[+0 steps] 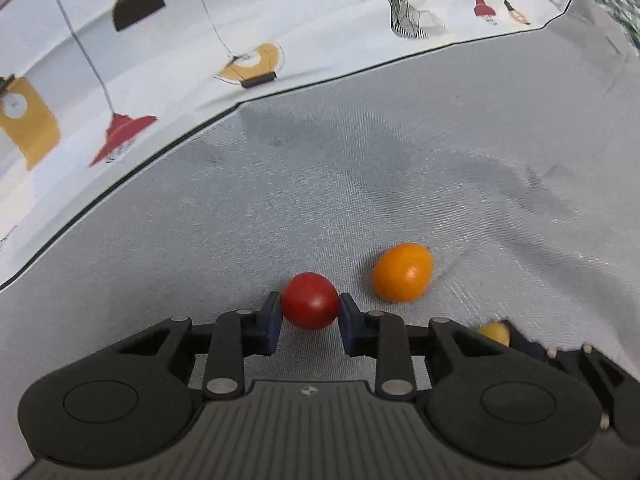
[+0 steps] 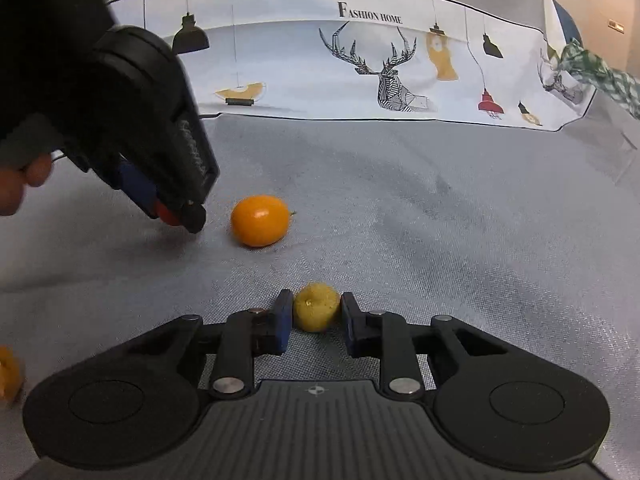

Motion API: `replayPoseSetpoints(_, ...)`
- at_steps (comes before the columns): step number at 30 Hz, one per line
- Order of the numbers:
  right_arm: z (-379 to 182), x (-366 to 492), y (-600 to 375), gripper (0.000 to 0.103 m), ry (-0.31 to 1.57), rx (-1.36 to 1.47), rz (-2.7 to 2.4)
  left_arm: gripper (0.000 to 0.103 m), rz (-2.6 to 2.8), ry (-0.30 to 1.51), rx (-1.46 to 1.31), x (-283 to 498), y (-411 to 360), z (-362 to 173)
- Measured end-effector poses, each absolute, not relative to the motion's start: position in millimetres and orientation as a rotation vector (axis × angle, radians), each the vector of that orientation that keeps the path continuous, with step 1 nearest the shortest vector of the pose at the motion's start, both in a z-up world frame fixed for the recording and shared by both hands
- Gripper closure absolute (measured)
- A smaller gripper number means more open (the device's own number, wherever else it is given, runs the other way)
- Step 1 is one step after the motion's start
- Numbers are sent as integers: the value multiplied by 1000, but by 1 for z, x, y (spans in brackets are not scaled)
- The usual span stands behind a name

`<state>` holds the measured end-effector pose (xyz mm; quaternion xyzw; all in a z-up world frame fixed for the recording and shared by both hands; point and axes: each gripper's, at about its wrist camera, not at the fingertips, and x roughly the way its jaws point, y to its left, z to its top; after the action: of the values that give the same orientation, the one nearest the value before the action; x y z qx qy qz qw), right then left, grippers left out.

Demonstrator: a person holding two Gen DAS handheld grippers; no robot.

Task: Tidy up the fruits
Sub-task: 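Grasp a red tomato with the left tool while the right tool grasps a yellow fruit, then carry the red tomato and yellow fruit in both tools toward the blue plate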

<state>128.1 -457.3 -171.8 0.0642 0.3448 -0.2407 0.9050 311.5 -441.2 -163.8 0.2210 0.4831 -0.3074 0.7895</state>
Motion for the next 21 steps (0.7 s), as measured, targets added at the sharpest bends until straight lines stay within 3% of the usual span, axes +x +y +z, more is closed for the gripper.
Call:
replayPoseSetpoints(5,-165,116,-480,77,637,202,-657,70,-629,1000,411,286,-405,-116)
replayPoseSetpoints(11,-153,94,-484,77,577,235,-732,70,-512,969,300,231,-308,-40)
replayPoseSetpoints(21,-40,1,-385,76,473,282,-434,70,-316,957,214,104,-135,27)
